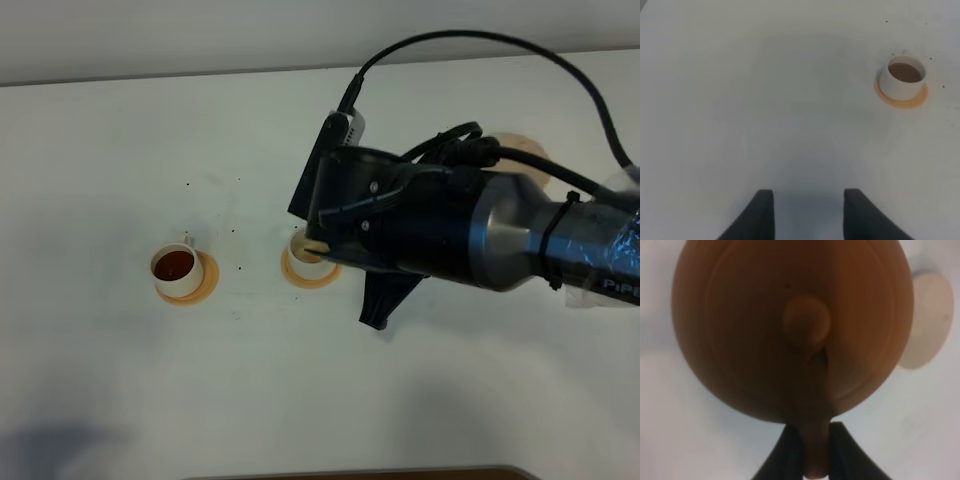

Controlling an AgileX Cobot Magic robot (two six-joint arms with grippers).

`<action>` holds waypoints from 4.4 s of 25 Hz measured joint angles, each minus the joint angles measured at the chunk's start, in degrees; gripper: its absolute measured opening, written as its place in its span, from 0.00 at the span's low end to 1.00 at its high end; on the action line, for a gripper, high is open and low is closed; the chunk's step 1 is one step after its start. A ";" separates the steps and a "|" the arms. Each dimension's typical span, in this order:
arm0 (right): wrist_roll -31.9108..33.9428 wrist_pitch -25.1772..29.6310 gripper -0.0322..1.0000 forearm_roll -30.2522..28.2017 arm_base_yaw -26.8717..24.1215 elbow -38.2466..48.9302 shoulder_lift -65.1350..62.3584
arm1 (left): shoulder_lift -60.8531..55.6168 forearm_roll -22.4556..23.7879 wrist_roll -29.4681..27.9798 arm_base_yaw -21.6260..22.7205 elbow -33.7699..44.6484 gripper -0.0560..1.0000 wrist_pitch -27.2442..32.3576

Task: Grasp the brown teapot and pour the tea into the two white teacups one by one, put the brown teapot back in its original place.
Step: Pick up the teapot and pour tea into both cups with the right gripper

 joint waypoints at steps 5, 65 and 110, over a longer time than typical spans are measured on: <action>-0.37 -3.00 0.16 -1.68 0.00 0.62 1.41 | 0.00 0.00 0.00 0.00 0.00 0.40 0.00; -17.19 4.01 0.16 -25.33 3.88 -4.23 14.96 | 0.00 0.00 0.01 0.00 0.00 0.40 0.00; -27.68 4.60 0.16 -37.46 4.99 -4.31 14.96 | 0.00 0.05 0.08 0.00 0.00 0.40 0.00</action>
